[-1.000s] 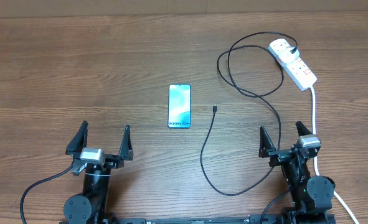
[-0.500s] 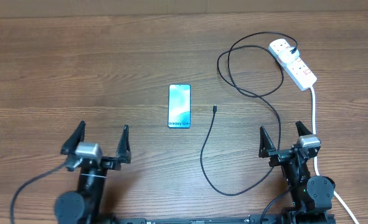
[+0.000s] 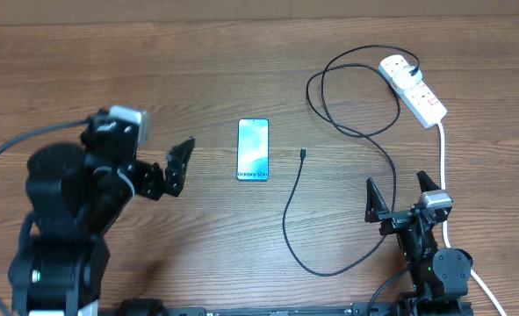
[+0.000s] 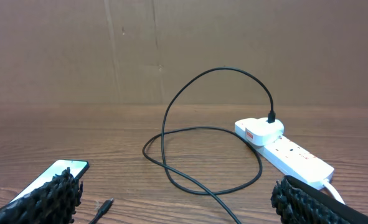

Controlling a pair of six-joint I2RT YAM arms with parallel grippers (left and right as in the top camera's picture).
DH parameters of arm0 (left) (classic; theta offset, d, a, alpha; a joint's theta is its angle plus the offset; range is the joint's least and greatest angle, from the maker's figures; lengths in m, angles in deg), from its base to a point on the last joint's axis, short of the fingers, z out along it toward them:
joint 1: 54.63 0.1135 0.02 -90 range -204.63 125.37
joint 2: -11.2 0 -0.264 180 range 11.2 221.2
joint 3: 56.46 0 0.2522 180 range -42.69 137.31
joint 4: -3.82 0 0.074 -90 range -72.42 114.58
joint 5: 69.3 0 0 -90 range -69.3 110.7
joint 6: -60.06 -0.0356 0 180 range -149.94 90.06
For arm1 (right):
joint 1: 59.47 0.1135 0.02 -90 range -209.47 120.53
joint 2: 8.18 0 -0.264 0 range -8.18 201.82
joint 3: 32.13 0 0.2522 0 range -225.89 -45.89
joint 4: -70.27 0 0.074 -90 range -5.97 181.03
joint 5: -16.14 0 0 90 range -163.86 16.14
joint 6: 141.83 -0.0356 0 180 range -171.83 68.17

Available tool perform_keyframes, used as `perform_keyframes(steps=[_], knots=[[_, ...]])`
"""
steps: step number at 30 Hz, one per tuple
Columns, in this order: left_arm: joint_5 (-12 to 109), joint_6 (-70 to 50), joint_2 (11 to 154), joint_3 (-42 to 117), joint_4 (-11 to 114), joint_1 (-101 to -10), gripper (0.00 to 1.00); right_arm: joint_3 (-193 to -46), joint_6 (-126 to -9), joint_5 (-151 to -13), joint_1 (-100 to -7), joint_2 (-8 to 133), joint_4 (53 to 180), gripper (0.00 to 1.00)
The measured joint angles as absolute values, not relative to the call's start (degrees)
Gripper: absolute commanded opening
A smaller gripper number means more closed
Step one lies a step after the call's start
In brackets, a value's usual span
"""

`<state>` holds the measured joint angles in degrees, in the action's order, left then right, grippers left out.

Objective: Plug charger to phone and switch on socket
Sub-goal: 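Move the left gripper forward over the phone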

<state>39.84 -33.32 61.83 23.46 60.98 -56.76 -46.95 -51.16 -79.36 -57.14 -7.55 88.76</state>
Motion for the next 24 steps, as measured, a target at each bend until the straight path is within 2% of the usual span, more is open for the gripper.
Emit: perform_keyframes(steps=[4, 9, 24], knots=[[43.84, -33.21, 67.49, 27.56, 65.61, -56.76, 1.0, -46.95, -51.18, -79.34, -57.12, -7.55, 88.74, 1.0], [42.18, -32.42, 73.37, 34.91, 73.55, -56.76, 1.0, -46.95, -51.16, -79.36, -57.12, -7.55, 88.76, 1.0], [42.57, -30.68, 80.15, 36.02, 75.93, -56.76, 1.0, -46.95, -51.18, -79.36, -57.12, -7.55, 88.76, 1.0]])
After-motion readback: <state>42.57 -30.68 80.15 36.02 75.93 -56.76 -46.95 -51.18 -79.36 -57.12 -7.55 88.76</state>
